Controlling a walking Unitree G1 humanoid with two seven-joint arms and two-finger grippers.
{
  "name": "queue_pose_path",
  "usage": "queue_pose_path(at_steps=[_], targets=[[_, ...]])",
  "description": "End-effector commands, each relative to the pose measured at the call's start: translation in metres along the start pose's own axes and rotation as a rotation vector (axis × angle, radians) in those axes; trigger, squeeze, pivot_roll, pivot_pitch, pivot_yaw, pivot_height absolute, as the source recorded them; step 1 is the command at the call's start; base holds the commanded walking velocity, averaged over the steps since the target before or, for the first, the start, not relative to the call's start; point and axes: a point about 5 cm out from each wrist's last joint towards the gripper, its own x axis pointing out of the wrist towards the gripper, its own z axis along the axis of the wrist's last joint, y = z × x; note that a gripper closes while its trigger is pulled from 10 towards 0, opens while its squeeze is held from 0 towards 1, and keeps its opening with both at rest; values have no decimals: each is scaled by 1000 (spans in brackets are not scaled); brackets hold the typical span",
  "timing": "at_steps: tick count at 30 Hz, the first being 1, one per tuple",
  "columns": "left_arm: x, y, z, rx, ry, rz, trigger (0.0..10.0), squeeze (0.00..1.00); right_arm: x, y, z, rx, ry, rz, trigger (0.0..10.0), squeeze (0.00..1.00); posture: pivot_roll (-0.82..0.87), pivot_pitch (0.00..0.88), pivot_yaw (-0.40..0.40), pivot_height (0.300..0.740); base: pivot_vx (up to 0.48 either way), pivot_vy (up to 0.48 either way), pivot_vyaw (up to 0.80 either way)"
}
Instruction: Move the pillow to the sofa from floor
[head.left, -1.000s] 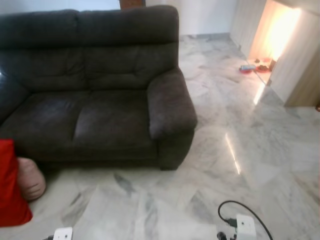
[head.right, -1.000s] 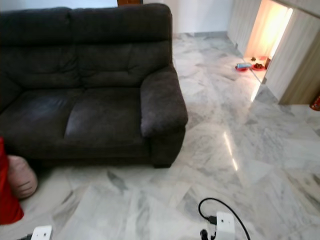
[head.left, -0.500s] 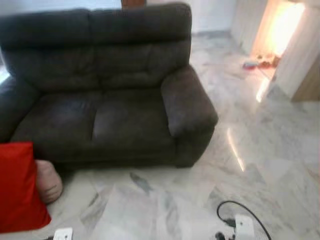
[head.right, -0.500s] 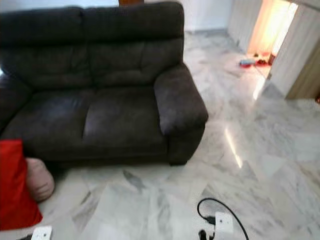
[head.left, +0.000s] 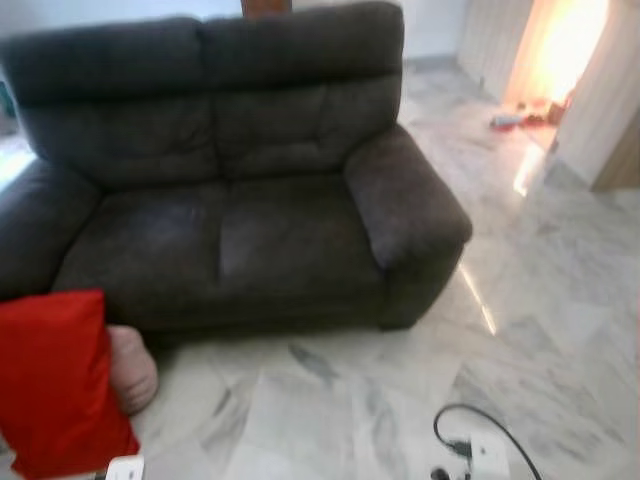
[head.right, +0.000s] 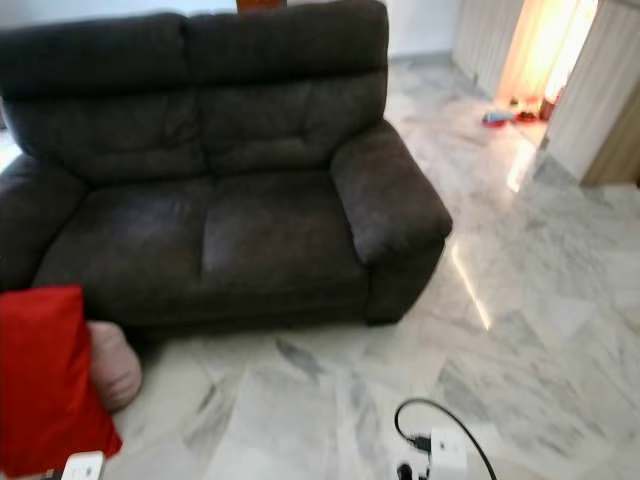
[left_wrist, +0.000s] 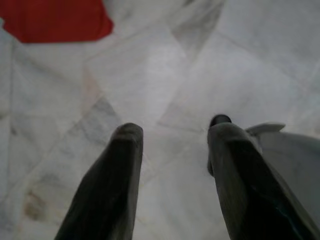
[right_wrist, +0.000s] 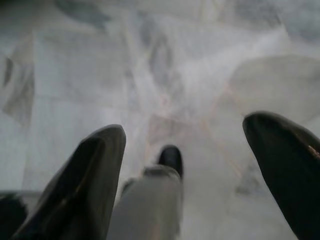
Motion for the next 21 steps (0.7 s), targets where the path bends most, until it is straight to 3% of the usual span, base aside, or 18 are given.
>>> queue_pose_path(at_steps=[1,21], targets=[[-3,8,-7,23,24,17,10000,0,1,8,2,1,-8,19,10000,0,-29,0,46,740,0,416,0],[-2,8,-5,-2,12,30,10000,0,2,8,5,-15,-11,27,10000,0,-5,0,34,740,0,416,0]])
